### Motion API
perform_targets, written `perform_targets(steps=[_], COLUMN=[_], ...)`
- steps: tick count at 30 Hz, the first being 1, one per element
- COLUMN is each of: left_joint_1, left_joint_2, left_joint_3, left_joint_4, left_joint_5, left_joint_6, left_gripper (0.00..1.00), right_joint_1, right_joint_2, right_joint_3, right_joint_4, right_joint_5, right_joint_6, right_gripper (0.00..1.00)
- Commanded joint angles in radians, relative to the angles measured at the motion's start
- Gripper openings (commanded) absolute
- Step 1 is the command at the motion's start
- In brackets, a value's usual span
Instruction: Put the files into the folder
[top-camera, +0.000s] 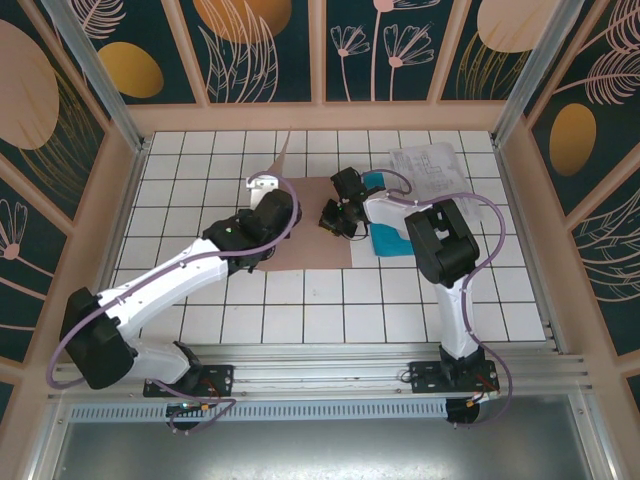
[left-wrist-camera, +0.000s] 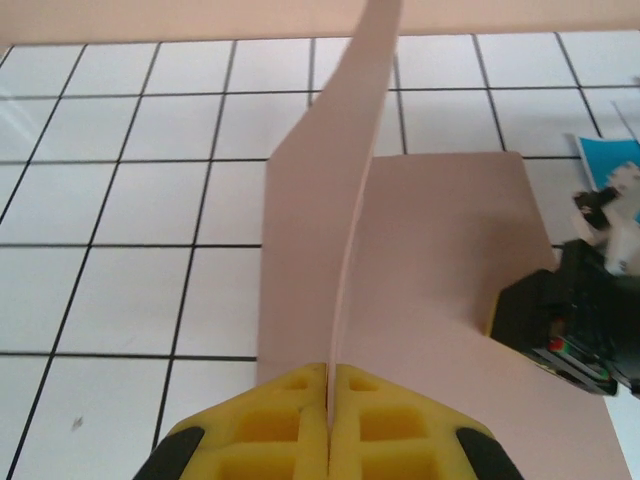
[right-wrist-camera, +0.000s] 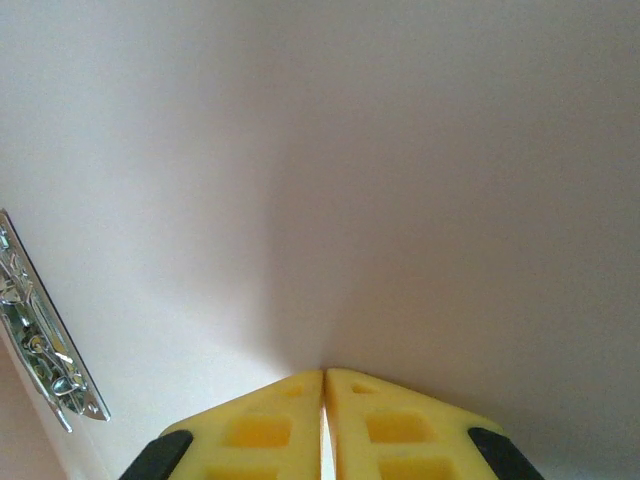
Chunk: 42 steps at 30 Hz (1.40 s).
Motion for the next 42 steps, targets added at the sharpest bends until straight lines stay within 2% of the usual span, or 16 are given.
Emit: perform_targets(steps=[1, 5, 10, 12, 16, 17, 19, 22, 24, 28, 30, 32, 35, 37, 39, 42], left_joint_1=[0.041, 0.115, 0.265, 0.317, 0.399, 0.421, 0.447, 0.449, 0.449, 0.451, 0.454, 0.453, 0.453, 0.438, 0.409, 0.361], left_joint_2=[-0.025, -0.07, -0.12, -0.129, -0.124, -0.123, -0.124, -0.129, -0.129, -0.113, -0.099, -0.079, 0.028, 0.109, 0.2, 0.351], left_joint_3=[-0.049, -0.114, -0.182, -0.205, -0.221, -0.223, -0.207, -0.113, -0.039, 0.11, 0.16, 0.182, 0.212, 0.223, 0.25, 0.316], left_joint_4=[-0.144, -0.197, -0.221, -0.221, -0.269, -0.273, -0.296, -0.365, -0.433, -0.504, -0.509, -0.428, -0.263, -0.208, -0.193, -0.207], left_joint_5=[-0.042, 0.002, 0.084, 0.12, 0.137, 0.154, 0.171, 0.138, 0.095, 0.042, 0.05, 0.143, 0.463, 0.6, 0.648, 0.644], left_joint_6=[-0.157, -0.238, -0.282, -0.293, -0.343, -0.347, -0.364, -0.401, -0.426, -0.444, -0.432, -0.337, -0.174, -0.126, -0.08, -0.026], left_gripper=[0.0, 0.0, 0.0, 0.12, 0.5, 0.57, 0.67, 0.79, 0.82, 0.86, 0.87, 0.86, 0.75, 0.71, 0.69, 0.68], right_joint_1=[0.003, 0.002, 0.002, 0.002, 0.002, 0.002, 0.0, -0.001, -0.005, -0.005, -0.006, -0.006, -0.006, -0.006, -0.006, -0.006], right_joint_2=[0.048, 0.044, 0.042, 0.042, 0.034, 0.034, 0.032, 0.032, 0.032, 0.032, 0.03, 0.029, 0.02, 0.01, -0.003, -0.026], right_joint_3=[-0.042, -0.061, -0.083, -0.089, -0.102, -0.101, -0.101, -0.099, -0.096, -0.093, -0.095, -0.094, -0.084, -0.068, -0.041, 0.002], right_joint_4=[-0.091, -0.074, -0.056, -0.052, -0.047, -0.047, -0.046, -0.047, -0.051, -0.052, -0.054, -0.054, -0.05, -0.043, -0.045, -0.062], right_joint_5=[0.011, -0.005, -0.018, -0.021, -0.019, -0.02, -0.022, -0.022, -0.021, -0.021, -0.021, -0.022, -0.026, -0.034, -0.037, -0.036], right_joint_6=[0.023, 0.041, 0.052, 0.056, 0.058, 0.058, 0.057, 0.053, 0.051, 0.045, 0.043, 0.04, 0.024, 0.002, -0.025, -0.058], right_gripper=[0.13, 0.12, 0.12, 0.12, 0.12, 0.12, 0.12, 0.12, 0.12, 0.12, 0.12, 0.12, 0.12, 0.13, 0.13, 0.15])
